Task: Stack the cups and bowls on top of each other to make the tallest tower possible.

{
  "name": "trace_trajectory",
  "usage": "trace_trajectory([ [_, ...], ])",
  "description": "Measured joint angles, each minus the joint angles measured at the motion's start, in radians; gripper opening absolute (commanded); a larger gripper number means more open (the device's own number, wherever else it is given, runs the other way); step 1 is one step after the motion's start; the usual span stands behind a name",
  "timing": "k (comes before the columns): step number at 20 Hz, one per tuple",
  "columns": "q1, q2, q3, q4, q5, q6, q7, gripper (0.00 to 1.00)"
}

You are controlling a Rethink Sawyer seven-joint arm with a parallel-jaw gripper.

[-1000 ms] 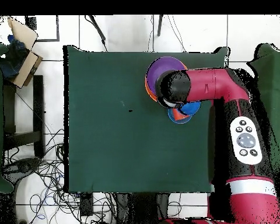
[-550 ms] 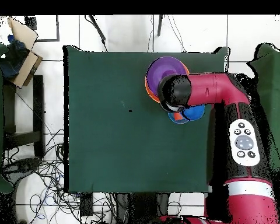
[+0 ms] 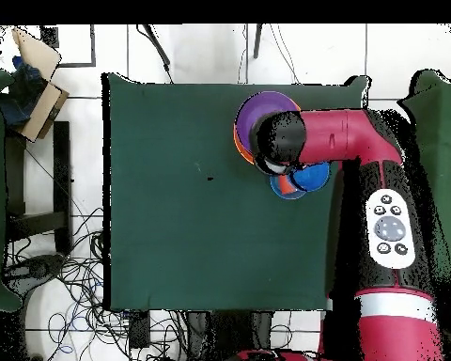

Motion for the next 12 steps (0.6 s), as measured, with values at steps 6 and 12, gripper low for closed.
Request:
trace_trajectory([
  [6, 0.022, 0.03, -0.003, -0.101, 0.007, 0.077, 0.0, 0.0],
  [12, 0.051, 0.069, -0.011, -0.191, 0.007, 0.115, 0.0, 0.0],
])
